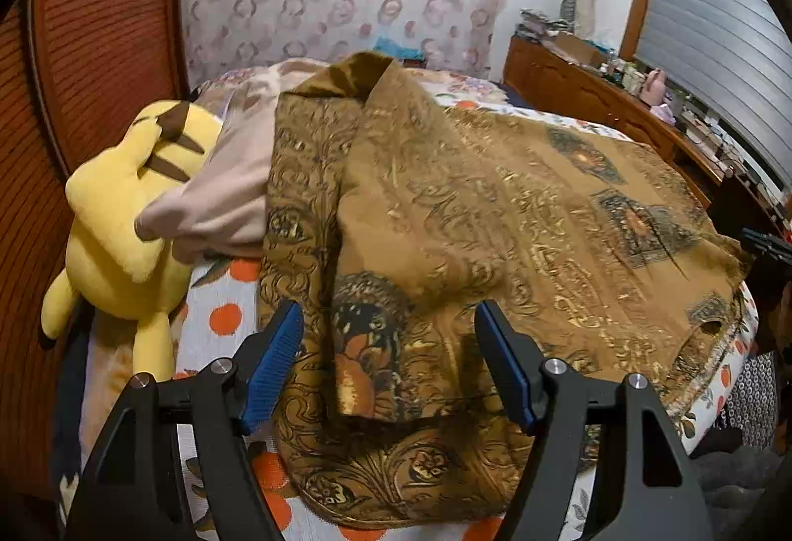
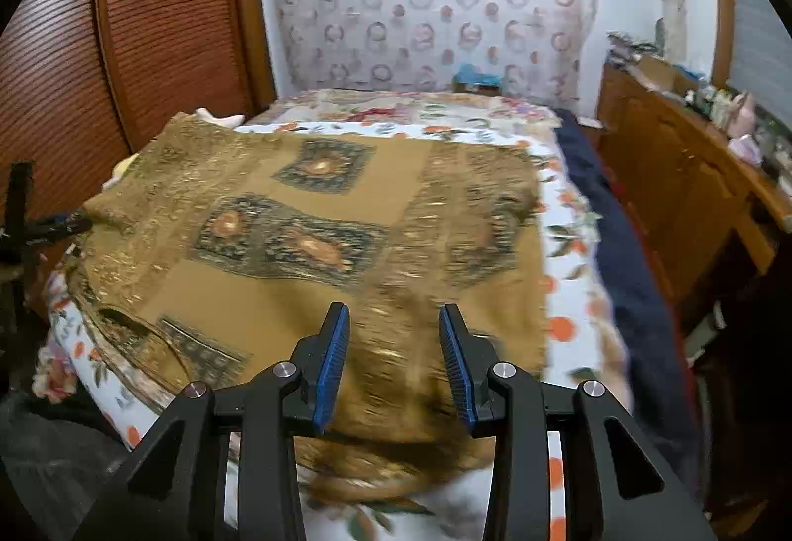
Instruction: Fold small clothes
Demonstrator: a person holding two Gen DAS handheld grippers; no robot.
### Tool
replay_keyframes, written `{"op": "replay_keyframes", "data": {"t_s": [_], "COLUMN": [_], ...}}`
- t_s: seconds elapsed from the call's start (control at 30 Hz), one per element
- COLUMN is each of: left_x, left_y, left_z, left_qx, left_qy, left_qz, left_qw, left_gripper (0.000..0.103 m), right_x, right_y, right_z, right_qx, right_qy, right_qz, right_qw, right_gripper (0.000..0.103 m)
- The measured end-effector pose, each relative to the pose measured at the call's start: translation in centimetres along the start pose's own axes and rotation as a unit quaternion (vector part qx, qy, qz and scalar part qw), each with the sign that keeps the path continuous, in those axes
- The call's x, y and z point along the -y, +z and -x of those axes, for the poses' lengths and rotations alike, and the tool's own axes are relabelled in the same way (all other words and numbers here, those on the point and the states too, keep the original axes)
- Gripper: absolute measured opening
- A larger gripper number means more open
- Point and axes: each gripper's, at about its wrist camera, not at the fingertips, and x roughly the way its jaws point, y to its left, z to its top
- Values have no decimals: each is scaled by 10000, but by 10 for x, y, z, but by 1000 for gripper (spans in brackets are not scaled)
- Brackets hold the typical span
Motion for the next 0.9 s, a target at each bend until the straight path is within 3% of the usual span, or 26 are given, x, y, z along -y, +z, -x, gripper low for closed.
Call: {"op": "replay_keyframes", "data": {"t_s": [0.27,0.6,0.9], "left_x": [-10,-10,-23], "left_y": [-2,-3,-8], "left_z": [-5,-10,-21], "left_qx": [32,8,-195], "left_qy": [73,186,280], "left_qz": [312,320,489], "left_qw": [9995,9993,9982], "left_gripper": [73,73,75], "right_x": [-23,-35,-41], "right_y": [-3,-6,-14], "right_z": [-38,-75,-79], "right_qx": [-271,-475,-251], "right_qy": [302,155,126], "right_qz": [199,302,398], "right_qw": [9990,9983,9988], "right_gripper": [39,39,48]}}
